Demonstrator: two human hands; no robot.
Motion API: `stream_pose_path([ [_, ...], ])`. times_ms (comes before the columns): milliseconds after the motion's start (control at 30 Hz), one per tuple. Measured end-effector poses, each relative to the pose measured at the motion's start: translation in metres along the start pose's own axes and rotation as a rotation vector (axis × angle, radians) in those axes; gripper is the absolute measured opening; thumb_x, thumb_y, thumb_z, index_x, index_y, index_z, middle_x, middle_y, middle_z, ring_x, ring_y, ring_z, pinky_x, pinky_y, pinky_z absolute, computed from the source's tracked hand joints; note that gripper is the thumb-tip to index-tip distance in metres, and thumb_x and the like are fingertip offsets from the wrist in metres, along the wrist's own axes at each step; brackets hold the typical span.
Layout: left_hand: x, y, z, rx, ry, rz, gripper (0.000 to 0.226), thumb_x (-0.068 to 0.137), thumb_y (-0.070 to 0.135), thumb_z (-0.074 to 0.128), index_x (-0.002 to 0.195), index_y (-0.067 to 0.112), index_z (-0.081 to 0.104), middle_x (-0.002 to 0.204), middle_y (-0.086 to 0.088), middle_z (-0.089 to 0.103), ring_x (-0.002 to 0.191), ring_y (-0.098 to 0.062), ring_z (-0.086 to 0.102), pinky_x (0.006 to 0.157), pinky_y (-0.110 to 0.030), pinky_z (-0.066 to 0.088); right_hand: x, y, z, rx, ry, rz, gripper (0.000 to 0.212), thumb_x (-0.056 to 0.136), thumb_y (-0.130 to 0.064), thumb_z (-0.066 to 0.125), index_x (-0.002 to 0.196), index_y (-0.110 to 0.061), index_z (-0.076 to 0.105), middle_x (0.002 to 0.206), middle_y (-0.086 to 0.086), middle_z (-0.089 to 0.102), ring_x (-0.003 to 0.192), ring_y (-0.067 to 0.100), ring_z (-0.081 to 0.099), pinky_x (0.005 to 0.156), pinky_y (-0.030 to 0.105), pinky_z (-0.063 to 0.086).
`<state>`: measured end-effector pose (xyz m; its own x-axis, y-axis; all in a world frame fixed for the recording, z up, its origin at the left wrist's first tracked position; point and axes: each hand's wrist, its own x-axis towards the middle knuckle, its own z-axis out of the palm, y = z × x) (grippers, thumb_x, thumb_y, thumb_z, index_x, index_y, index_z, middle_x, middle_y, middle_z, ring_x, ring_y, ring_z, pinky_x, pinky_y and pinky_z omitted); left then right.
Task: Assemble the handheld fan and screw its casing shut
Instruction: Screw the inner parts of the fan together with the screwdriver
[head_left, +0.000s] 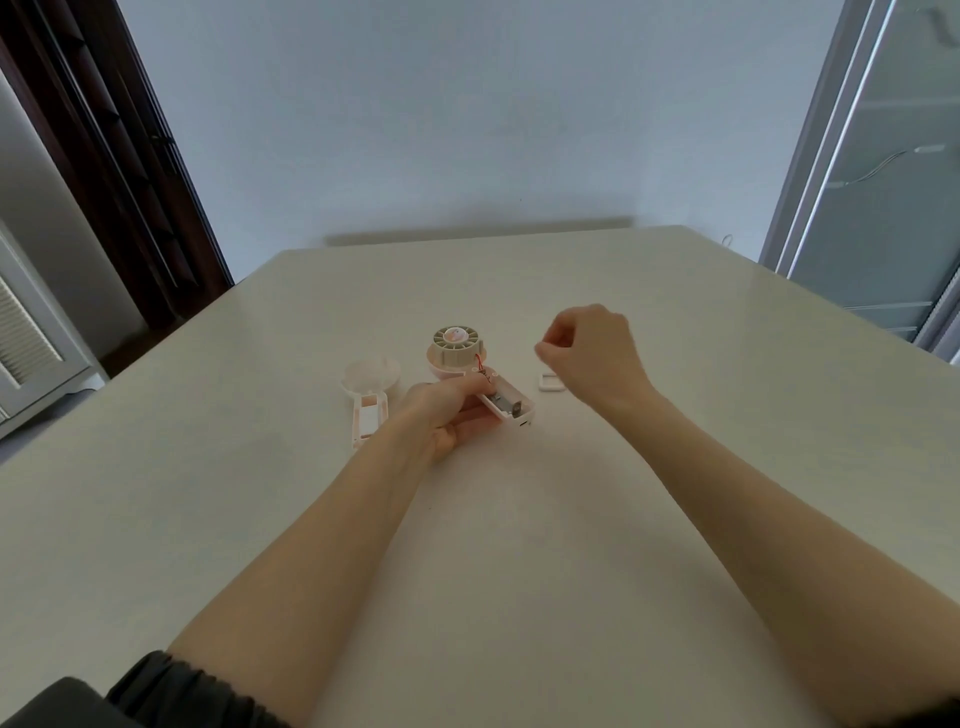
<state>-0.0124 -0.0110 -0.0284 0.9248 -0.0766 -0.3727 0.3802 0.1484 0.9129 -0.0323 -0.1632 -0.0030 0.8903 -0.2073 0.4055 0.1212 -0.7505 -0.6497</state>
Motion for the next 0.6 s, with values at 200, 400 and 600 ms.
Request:
stream_pose_path([
  [200, -0.001, 0.001, 0.002, -0.021, 0.017, 0.009, 0.011, 0.084, -0.006, 0.058, 0.078, 0.004, 0.057, 0.059, -0.009, 0.063, 0.037, -0.012, 0.061, 0.04, -0.024, 0.054, 0.005, 0.026, -0.001, -0.213, 0.007, 0.178, 0.022, 0.085, -0.014, 0.057, 0.105, -0.003, 0.059, 0.109, 0.013, 0.058, 0.099, 0.031, 0.059, 0.083, 0.038, 0.049],
  [400, -0.003, 0.002, 0.004, -0.064, 0.017, 0.06, 0.01, 0.083, -0.007, 0.058, 0.08, 0.002, 0.057, 0.074, -0.012, 0.061, 0.046, -0.015, 0.064, 0.042, -0.025, 0.054, 0.004, 0.037, 0.003, -0.298, -0.059, 0.239, 0.032, 0.09, -0.013, 0.055, 0.118, -0.001, 0.046, 0.121, 0.018, 0.045, 0.108, 0.036, 0.053, 0.083, 0.039, 0.045],
  [600, -0.005, 0.004, 0.01, -0.057, -0.004, 0.089, 0.011, 0.084, -0.008, 0.057, 0.078, 0.001, 0.057, 0.074, -0.013, 0.061, 0.055, -0.02, 0.064, 0.044, -0.026, 0.056, 0.007, 0.042, 0.001, -0.225, -0.047, 0.259, 0.025, 0.092, -0.004, 0.048, 0.116, 0.0, 0.044, 0.116, 0.022, 0.048, 0.089, 0.032, 0.05, 0.076, 0.039, 0.042],
])
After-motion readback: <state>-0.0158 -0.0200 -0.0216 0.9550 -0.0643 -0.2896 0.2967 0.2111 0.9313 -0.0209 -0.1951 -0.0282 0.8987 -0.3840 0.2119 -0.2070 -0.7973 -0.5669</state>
